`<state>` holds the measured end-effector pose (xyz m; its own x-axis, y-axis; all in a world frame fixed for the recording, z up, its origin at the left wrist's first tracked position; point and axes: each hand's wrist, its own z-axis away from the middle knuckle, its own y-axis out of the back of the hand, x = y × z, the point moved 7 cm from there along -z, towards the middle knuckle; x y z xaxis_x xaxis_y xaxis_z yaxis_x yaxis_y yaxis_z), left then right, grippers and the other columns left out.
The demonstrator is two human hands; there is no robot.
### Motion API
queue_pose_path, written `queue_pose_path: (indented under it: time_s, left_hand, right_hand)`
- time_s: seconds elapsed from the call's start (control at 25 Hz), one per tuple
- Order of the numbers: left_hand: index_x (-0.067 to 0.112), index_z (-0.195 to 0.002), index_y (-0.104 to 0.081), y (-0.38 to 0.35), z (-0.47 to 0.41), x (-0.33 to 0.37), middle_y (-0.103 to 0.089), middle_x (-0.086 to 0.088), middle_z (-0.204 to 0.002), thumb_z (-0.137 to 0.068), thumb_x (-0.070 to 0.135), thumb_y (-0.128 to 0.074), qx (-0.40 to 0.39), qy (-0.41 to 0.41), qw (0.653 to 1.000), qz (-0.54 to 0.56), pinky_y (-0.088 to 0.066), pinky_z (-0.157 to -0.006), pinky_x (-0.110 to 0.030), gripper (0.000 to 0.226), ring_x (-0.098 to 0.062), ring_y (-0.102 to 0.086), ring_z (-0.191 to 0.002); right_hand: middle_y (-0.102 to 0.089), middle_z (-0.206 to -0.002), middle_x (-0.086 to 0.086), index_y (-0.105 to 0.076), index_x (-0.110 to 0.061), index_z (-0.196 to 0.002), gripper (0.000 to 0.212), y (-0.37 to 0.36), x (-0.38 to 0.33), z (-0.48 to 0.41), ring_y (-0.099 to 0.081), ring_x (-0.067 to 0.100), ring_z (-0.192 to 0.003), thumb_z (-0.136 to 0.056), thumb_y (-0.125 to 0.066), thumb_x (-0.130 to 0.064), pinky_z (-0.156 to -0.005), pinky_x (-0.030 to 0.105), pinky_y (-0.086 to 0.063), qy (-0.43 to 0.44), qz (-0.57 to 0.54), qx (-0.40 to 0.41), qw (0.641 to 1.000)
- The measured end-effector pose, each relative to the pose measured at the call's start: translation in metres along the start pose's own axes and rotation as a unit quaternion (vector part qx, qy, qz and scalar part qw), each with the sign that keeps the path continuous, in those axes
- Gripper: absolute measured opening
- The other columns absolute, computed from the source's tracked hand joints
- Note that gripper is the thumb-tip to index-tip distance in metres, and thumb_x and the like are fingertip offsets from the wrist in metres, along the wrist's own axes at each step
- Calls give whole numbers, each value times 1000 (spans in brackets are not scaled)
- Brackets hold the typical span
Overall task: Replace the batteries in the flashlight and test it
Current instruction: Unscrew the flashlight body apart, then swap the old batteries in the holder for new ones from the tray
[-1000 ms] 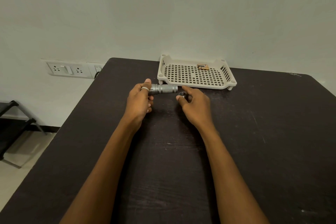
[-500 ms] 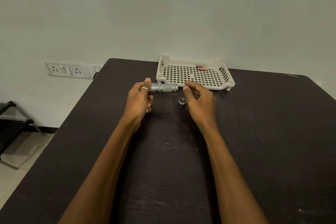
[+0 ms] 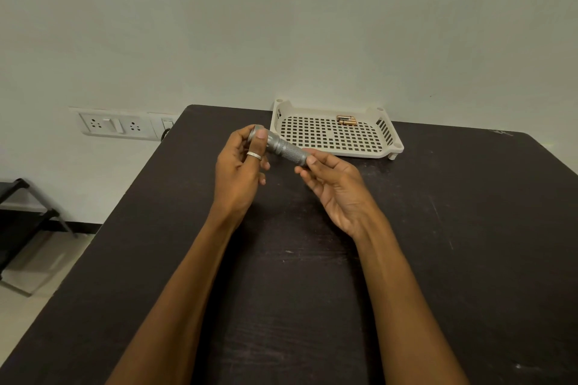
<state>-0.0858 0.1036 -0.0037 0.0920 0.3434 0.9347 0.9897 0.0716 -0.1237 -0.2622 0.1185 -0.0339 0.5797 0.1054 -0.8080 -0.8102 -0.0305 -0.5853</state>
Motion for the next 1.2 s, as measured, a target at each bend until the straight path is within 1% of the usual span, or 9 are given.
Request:
queue_pose_path:
  time_s: [0.24,0.4,0.52,0.56,0.64,0.76,0.84,1.04,1.2]
  left_hand:
    - [28,-126,-62,1,0,8,-71,4,-104,-98,47,-57,-4,-29,999,-17,-54,-53,-24,34,-9,-68,-81]
    - [24,-124,-63,5,-1,1,-74,5,-108,-96,36,-65,-26,-24,999,-22,-57,-57,-25,30,-15,-72,-98]
    - [21,-127,-64,3,0,-1,-68,1,-120,-90,29,-73,-77,-51,991,-93,-60,-65,-26,39,-15,-69,-106]
    - [22,-129,-64,1,1,1,-66,3,-122,-89,30,-74,-90,-78,981,-153,-60,-71,-26,42,-11,-67,-106]
    - [24,-132,-63,-6,6,2,-64,8,-120,-87,37,-74,-117,-145,933,-308,-57,-81,-30,49,-5,-60,-104]
    - [30,-130,-63,-14,14,-2,-61,9,-117,-88,48,-68,-109,-173,859,-470,-49,-69,-33,46,-10,-50,-108]
    - [27,-127,-65,-12,14,-2,-59,7,-119,-89,46,-68,-88,-173,843,-501,-44,-66,-30,42,-12,-48,-111]
    - [21,-119,-67,9,3,-9,-65,1,-107,-90,42,-70,-34,-108,891,-439,-45,-74,-27,36,-10,-55,-92]
    - [24,-111,-68,17,-1,-17,-65,5,-95,-86,45,-73,-14,-50,907,-418,-48,-68,-26,33,-7,-58,-80]
  right_hand:
    - [-77,-102,12,-66,6,-117,34,-1,1,2,-76,17,-87,-84,-70,0,-74,18,-59,-18,-35,-1,999]
    - [-78,-92,8,-74,-1,-102,24,7,-6,1,-75,13,-81,-78,-76,-4,-70,16,-58,16,-43,44,998]
    - [-78,-89,6,-79,-6,-93,19,13,-12,-1,-74,10,-76,-74,-81,-8,-66,15,-57,53,-51,71,995]
    - [-78,-89,5,-80,-8,-92,18,14,-14,-1,-72,9,-74,-74,-82,-9,-65,14,-57,66,-51,74,994]
    - [-77,-89,2,-81,-11,-92,18,13,-16,-2,-70,6,-72,-74,-83,-11,-63,14,-56,87,-39,71,993]
    - [-77,-89,2,-82,-12,-94,21,8,-16,-2,-68,5,-71,-73,-84,-15,-61,15,-54,108,11,65,992]
    - [-78,-95,3,-81,-14,-97,24,9,-19,-1,-69,6,-74,-74,-84,-17,-59,16,-53,128,18,77,989]
    - [-78,-99,2,-81,-17,-97,22,22,-29,4,-70,7,-75,-76,-83,-17,-58,17,-54,142,-71,115,981]
    - [-78,-98,2,-80,-17,-98,15,19,-25,5,-70,9,-74,-83,-80,-15,-58,18,-54,124,-48,127,983]
